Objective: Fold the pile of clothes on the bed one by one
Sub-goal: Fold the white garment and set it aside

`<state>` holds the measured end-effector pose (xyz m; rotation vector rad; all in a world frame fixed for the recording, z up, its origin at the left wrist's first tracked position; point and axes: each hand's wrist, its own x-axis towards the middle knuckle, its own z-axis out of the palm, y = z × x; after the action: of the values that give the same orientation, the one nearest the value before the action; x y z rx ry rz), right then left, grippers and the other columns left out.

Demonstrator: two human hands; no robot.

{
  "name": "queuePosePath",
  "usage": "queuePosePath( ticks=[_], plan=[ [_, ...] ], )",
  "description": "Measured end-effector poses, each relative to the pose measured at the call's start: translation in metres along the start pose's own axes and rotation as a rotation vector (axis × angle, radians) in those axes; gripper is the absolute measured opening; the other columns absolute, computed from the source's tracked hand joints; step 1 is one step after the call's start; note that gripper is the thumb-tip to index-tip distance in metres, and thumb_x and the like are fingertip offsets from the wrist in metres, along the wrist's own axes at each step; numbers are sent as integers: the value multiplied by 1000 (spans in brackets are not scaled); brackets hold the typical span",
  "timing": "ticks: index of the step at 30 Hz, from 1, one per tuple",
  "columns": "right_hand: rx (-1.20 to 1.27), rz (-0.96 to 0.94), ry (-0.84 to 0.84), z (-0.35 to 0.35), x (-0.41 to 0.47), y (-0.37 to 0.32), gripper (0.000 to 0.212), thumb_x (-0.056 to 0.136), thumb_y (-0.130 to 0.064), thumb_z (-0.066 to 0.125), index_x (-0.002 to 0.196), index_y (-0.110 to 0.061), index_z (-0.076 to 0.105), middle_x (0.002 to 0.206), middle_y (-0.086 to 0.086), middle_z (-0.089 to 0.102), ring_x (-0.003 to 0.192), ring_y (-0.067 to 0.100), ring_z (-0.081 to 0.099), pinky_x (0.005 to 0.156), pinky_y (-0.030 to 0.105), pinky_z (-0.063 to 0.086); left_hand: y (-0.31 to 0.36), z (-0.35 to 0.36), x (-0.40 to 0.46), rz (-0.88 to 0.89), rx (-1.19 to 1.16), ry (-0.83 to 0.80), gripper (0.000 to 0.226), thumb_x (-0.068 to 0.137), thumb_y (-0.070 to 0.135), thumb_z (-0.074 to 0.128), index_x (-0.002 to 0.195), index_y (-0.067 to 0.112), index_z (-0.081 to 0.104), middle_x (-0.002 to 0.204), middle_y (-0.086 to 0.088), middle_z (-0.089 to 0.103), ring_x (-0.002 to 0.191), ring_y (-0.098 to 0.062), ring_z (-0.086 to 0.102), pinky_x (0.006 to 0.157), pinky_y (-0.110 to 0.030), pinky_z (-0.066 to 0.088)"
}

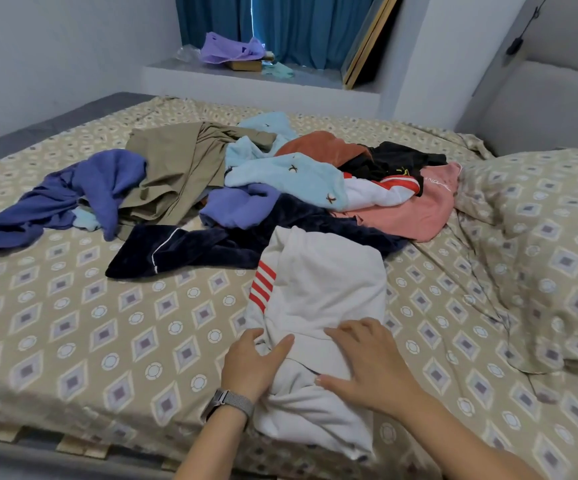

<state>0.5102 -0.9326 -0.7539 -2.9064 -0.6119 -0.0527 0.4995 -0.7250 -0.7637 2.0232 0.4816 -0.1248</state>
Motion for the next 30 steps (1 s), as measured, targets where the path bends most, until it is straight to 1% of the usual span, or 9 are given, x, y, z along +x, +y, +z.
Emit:
queuePosePath(
  ticks=[7, 10, 13, 15, 17, 20, 22, 27, 30],
  plan=[
    [-104, -132, 289, 10, -8, -11, 38, 77, -41, 46, 108, -28, 65, 91, -6, 60, 85, 21, 57, 85, 39, 39, 0, 6, -5, 202, -76, 82, 10, 88, 30, 67, 86, 21, 64, 86, 7, 67, 88, -15, 63, 76, -28, 43],
    [80, -122, 473, 2, -17, -5, 31, 85, -29, 46, 109, -25, 66, 98, -8, 61, 92, 17, 53, 87, 30, 33, 12, 4, -21, 361, -274, -18, 12, 89, 29, 66, 85, 18, 65, 79, 2, 67, 74, -9, 59, 71, -28, 45],
    [281, -180, 585, -5, -30, 2, 32, 88, -18, 47, 116, -24, 60, 106, -8, 55, 98, 15, 48, 95, 27, 32, 23, -3, -40, 220, -775, -256, 29, 89, 26, 64, 102, 0, 61, 97, -16, 70, 88, -22, 65, 78, -34, 54],
    [309, -289, 533, -7, -36, 2, 32, 88, -14, 49, 116, -23, 61, 101, -7, 55, 96, 15, 50, 102, 33, 32, 23, -7, -49, 13, -1083, -436, 29, 90, 13, 52, 109, -7, 59, 108, -24, 68, 97, -30, 68, 80, -36, 59],
    [356, -339, 368, -7, -35, 0, 28, 87, -20, 56, 114, -26, 65, 99, -11, 57, 96, 9, 51, 102, 32, 33, 17, -12, -50, -175, -1095, -461, 26, 91, 8, 45, 105, -8, 61, 105, -26, 68, 95, -35, 68, 78, -42, 59],
    [432, -292, 71, -16, -28, -6, 30, 87, -49, 60, 110, -32, 70, 99, -27, 54, 100, -9, 46, 97, 20, 33, 4, -14, -39, -237, -558, -189, 27, 93, 18, 38, 83, 6, 61, 81, -16, 68, 83, -32, 64, 73, -41, 52],
    [487, -270, 48, -27, -15, -10, 34, 91, -51, 53, 104, -27, 72, 96, -24, 62, 96, -7, 51, 91, 19, 37, -1, -14, -34, -148, -205, -91, 33, 84, 36, 40, 75, 8, 53, 76, -13, 58, 75, -28, 56, 71, -38, 46],
    [477, -197, 263, -53, 61, -10, 30, 94, -14, 46, 113, -13, 69, 109, 0, 69, 103, 13, 56, 95, 24, 40, 15, -11, -38, -150, -648, -154, 24, 87, 39, 60, 86, 15, 64, 83, -6, 65, 73, -18, 61, 66, -29, 49],
    [331, -190, 109, -62, 116, -4, 52, 87, 12, 41, 126, -15, 62, 121, 2, 64, 112, 21, 53, 96, 36, 44, 28, -11, -42, -161, -906, -379, 32, 96, 42, 52, 94, 13, 66, 74, -3, 73, 65, -12, 69, 62, -23, 53]
  ],
)
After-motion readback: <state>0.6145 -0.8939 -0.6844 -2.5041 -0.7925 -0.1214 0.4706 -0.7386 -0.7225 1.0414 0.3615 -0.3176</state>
